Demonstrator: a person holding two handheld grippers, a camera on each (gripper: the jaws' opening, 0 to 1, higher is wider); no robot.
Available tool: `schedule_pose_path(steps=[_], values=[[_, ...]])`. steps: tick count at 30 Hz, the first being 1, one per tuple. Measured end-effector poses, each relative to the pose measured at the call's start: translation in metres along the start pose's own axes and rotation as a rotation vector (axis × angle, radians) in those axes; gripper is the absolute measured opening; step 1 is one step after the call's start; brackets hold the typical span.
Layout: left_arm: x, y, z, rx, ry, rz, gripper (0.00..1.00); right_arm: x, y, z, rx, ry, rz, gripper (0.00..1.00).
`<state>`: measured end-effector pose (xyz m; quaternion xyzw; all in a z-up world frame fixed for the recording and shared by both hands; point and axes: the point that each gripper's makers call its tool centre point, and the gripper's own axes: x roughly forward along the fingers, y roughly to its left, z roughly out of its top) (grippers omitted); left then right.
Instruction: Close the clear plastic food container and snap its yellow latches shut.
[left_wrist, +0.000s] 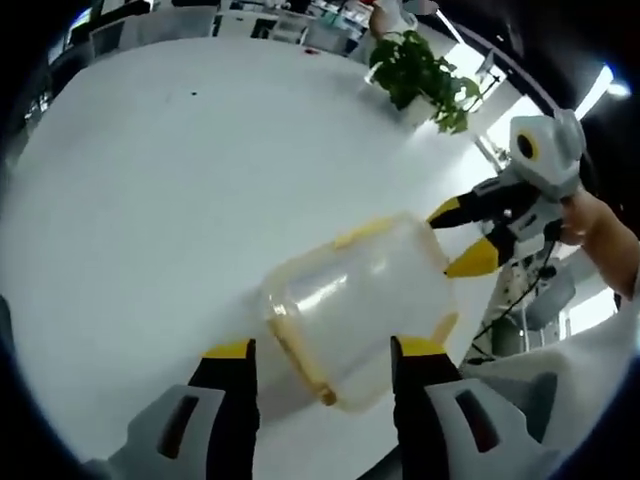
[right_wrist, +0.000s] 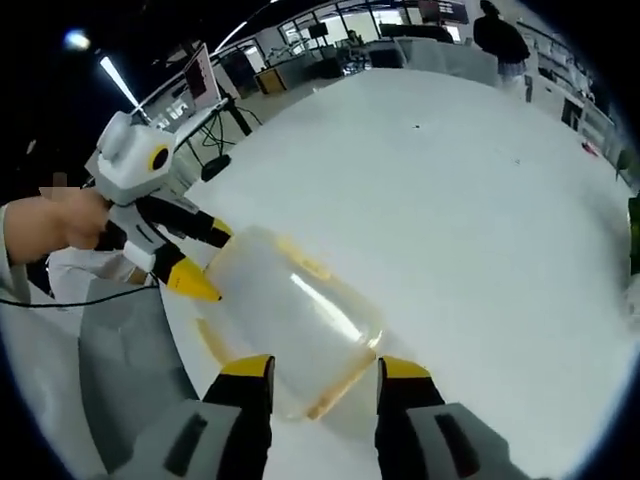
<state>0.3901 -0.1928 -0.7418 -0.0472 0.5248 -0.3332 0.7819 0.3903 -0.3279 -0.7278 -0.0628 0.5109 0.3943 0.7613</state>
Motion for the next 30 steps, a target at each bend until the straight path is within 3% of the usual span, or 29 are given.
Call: schedule_pose_path(steps=[2,9,12,14,16,20,23,27,30], values=[[-0.002,-0.001,0.003,0.009,-0.006,0.0,0.53,-0.002,-0.001,0.001,-0.017,-0.001,-0.006,0.39],[-0.014,0.0,0.013,0.182,-0.021,0.054,0.54,-0.01,-0.002,0.007,-0.094,-0.019,-0.021,0.37],[-0.018,0.001,0.02,0.201,-0.051,0.062,0.47,-0.01,0.004,0.005,-0.172,-0.007,0.013,0.31],[-0.019,0.0,0.026,0.222,-0.072,0.057,0.47,-0.01,0.007,0.006,-0.204,-0.016,0.018,0.26],[-0.02,0.001,0.028,0.25,-0.073,0.072,0.48,-0.012,0.01,0.01,-0.215,-0.026,0.021,0.28],[-0.023,-0.007,0.032,0.311,-0.087,0.054,0.48,-0.013,0.016,0.017,-0.268,-0.045,0.03,0.28],[-0.024,-0.013,0.039,0.401,-0.114,0.046,0.48,-0.013,0.018,0.022,-0.33,-0.06,0.028,0.31],[-0.024,-0.033,0.042,0.473,-0.144,-0.04,0.49,-0.011,0.024,0.023,-0.418,-0.069,0.043,0.33],[-0.023,-0.042,0.041,0.534,-0.143,-0.064,0.5,-0.012,0.028,0.026,-0.452,-0.086,0.054,0.37]])
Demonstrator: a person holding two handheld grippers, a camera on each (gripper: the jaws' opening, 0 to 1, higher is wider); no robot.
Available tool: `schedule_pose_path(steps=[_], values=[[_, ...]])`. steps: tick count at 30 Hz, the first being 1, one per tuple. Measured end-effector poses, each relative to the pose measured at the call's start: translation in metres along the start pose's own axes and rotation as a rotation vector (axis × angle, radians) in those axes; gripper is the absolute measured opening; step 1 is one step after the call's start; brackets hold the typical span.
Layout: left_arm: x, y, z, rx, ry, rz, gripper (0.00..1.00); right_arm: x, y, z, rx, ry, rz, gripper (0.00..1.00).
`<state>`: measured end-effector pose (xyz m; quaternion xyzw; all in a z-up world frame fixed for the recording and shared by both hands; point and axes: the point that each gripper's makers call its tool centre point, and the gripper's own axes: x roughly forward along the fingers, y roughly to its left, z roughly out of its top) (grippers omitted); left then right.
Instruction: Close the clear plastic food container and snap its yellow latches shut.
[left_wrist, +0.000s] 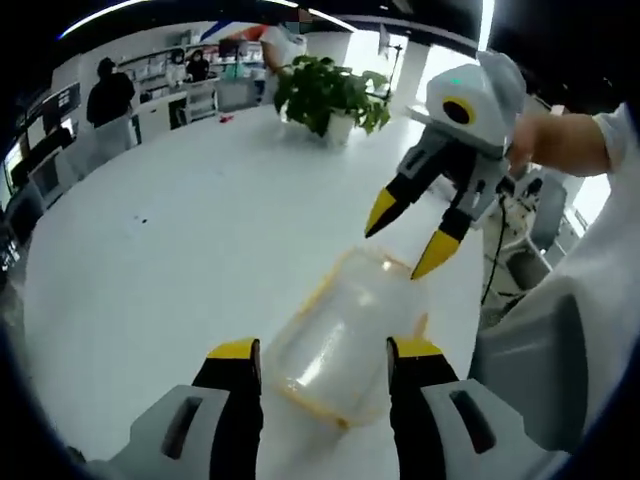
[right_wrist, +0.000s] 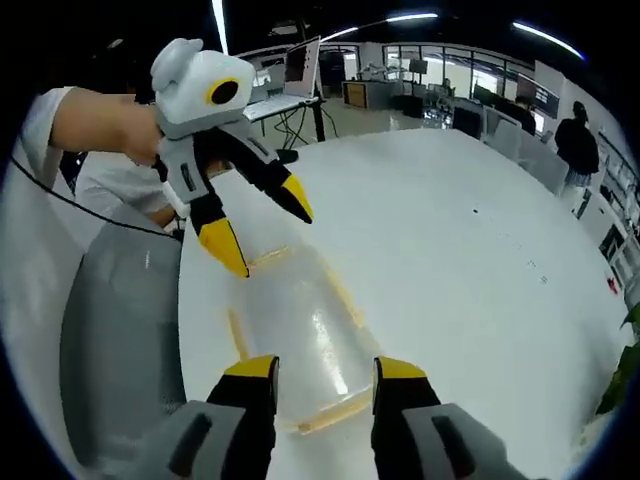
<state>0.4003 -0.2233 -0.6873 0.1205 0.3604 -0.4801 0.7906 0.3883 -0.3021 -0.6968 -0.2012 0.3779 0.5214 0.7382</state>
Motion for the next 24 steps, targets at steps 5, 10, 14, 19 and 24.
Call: schedule_pose_path(steps=[5,10,14,19,24], values=[[0.003,-0.012,0.004,0.067,-0.012,-0.041,0.49,-0.002,0.004,0.01,-0.049,-0.037,0.018,0.34],[0.004,-0.019,0.008,0.125,-0.031,-0.07,0.49,-0.001,0.01,0.018,-0.093,-0.061,0.039,0.34],[0.007,-0.022,0.009,0.16,-0.03,-0.077,0.45,0.002,0.014,0.023,-0.125,-0.079,0.061,0.32],[0.012,-0.03,0.009,0.207,-0.028,-0.098,0.44,0.008,0.02,0.028,-0.148,-0.08,0.1,0.32],[0.017,-0.047,0.007,0.317,-0.028,-0.151,0.32,0.017,0.019,0.028,-0.204,-0.05,0.097,0.29]])
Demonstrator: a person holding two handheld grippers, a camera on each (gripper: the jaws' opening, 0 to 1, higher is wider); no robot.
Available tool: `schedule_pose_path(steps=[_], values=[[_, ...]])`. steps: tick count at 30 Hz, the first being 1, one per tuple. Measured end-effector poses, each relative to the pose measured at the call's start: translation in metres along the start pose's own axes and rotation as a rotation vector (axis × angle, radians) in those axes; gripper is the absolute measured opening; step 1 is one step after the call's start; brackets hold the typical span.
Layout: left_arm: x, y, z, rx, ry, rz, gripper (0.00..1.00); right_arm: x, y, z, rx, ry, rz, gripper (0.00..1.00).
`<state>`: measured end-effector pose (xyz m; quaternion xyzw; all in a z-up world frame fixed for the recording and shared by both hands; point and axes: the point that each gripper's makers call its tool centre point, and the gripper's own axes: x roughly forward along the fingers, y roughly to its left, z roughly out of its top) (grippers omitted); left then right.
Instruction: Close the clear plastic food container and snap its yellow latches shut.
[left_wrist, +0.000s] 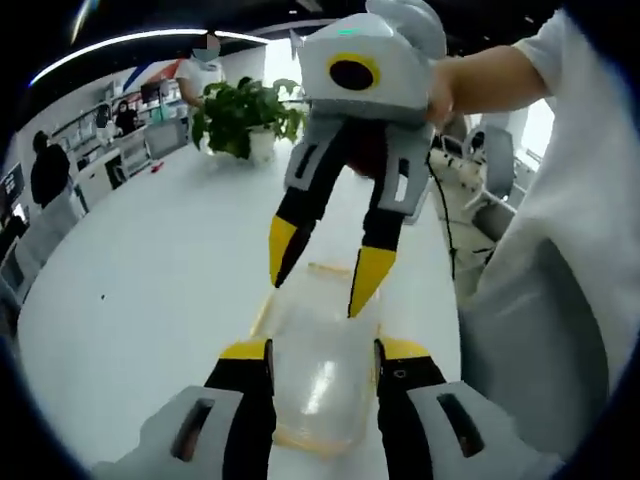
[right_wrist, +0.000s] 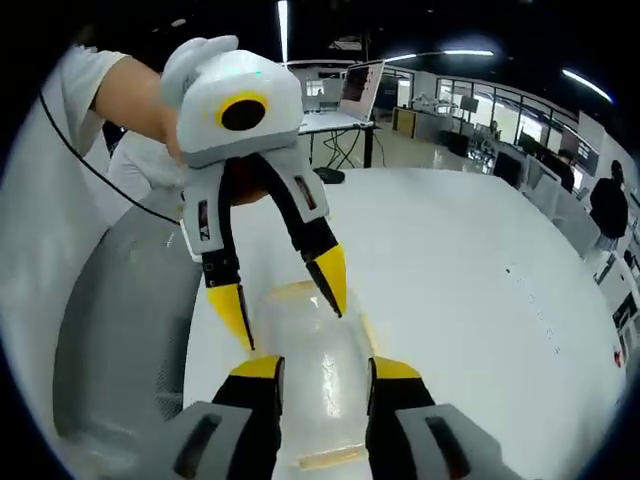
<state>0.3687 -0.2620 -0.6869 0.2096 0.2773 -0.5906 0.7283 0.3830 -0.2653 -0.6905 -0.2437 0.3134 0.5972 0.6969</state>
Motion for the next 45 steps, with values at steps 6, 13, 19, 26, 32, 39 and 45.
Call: schedule_pose_path(steps=[6,13,19,26,32,39,45], values=[[0.009,-0.004,-0.002,0.023,0.014,-0.018,0.3,0.006,0.004,0.001,-0.051,0.004,0.024,0.26],[0.017,-0.008,-0.005,0.042,0.025,-0.045,0.27,0.016,0.005,-0.006,-0.078,0.048,0.047,0.25],[0.021,-0.01,-0.007,0.037,0.04,-0.059,0.26,0.022,0.002,-0.006,-0.088,0.055,0.054,0.26],[0.026,-0.013,-0.018,0.056,0.074,-0.06,0.35,0.028,-0.004,-0.013,-0.091,0.083,0.068,0.35],[0.03,-0.015,-0.019,0.113,0.076,-0.025,0.57,0.031,-0.001,-0.015,-0.077,0.092,0.106,0.59],[0.032,-0.017,-0.022,0.171,0.109,-0.021,0.56,0.036,-0.004,-0.01,-0.083,0.113,0.154,0.62],[0.033,-0.015,-0.03,0.205,0.146,0.002,0.55,0.042,-0.001,-0.028,-0.028,0.211,0.242,0.67]])
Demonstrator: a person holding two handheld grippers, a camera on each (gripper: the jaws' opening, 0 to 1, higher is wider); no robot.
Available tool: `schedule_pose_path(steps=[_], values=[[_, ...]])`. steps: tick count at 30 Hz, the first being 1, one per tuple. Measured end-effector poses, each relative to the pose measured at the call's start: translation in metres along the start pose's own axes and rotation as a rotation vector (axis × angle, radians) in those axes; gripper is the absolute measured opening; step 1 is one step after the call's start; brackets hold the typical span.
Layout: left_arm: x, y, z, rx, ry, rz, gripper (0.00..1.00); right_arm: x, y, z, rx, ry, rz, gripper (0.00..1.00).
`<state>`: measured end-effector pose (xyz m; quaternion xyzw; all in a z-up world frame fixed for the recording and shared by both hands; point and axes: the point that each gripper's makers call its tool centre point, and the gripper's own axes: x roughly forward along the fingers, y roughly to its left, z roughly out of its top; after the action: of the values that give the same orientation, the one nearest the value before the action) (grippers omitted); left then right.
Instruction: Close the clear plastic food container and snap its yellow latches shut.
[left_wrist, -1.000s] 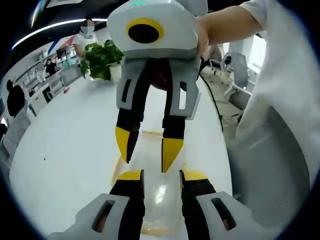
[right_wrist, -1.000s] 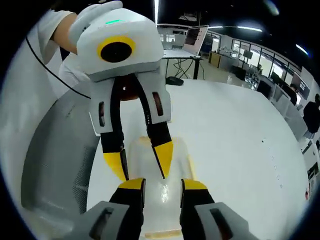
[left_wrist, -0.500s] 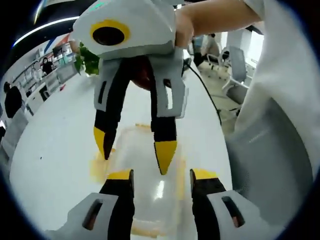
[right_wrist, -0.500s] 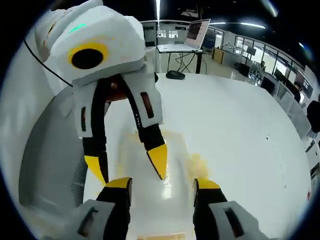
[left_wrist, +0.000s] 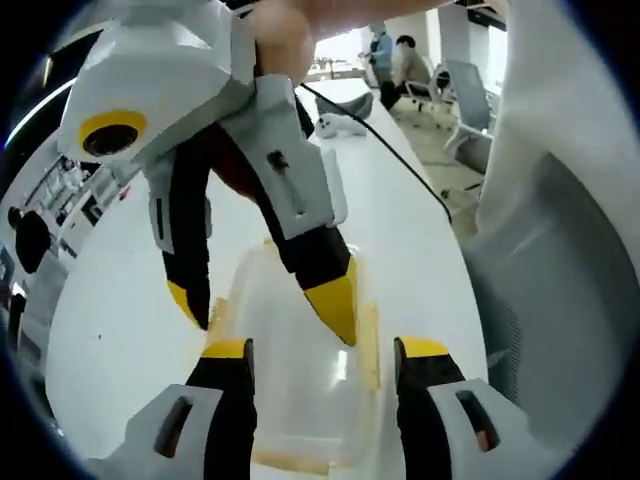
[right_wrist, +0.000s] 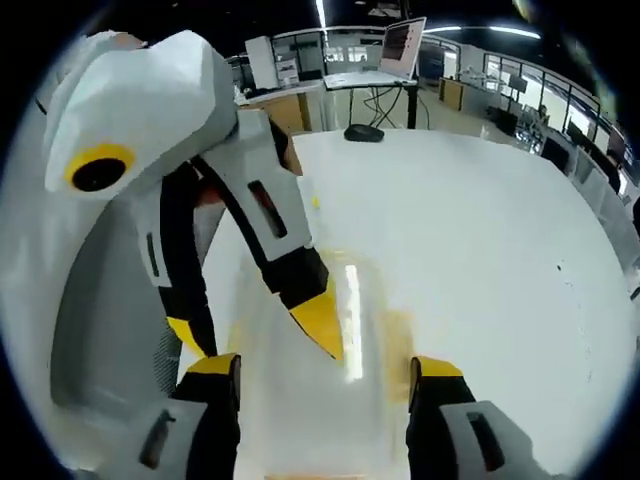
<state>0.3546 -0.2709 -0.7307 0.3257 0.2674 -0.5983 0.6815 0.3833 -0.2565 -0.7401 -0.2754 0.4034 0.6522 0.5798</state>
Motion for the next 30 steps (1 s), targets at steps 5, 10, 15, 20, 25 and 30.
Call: schedule_pose_path(steps=[5,10,15,20,25,30], values=[[0.001,0.002,0.001,0.0,-0.004,0.004,0.54,0.002,-0.006,0.003,-0.028,0.009,-0.011,0.63],[0.003,0.002,0.004,0.019,-0.011,-0.005,0.52,0.003,-0.004,0.005,-0.055,0.042,0.008,0.63],[0.004,0.003,0.003,0.048,-0.003,-0.01,0.49,0.003,-0.005,0.005,-0.062,0.065,0.015,0.62],[0.004,0.0,0.001,0.106,0.046,-0.005,0.49,-0.001,-0.01,0.009,-0.092,0.091,-0.014,0.52],[0.004,0.0,-0.001,0.136,0.145,-0.016,0.46,0.0,-0.009,0.01,-0.137,0.168,-0.027,0.51],[0.003,0.001,-0.001,0.15,0.194,-0.055,0.45,0.001,-0.011,0.007,-0.102,0.229,-0.004,0.52]])
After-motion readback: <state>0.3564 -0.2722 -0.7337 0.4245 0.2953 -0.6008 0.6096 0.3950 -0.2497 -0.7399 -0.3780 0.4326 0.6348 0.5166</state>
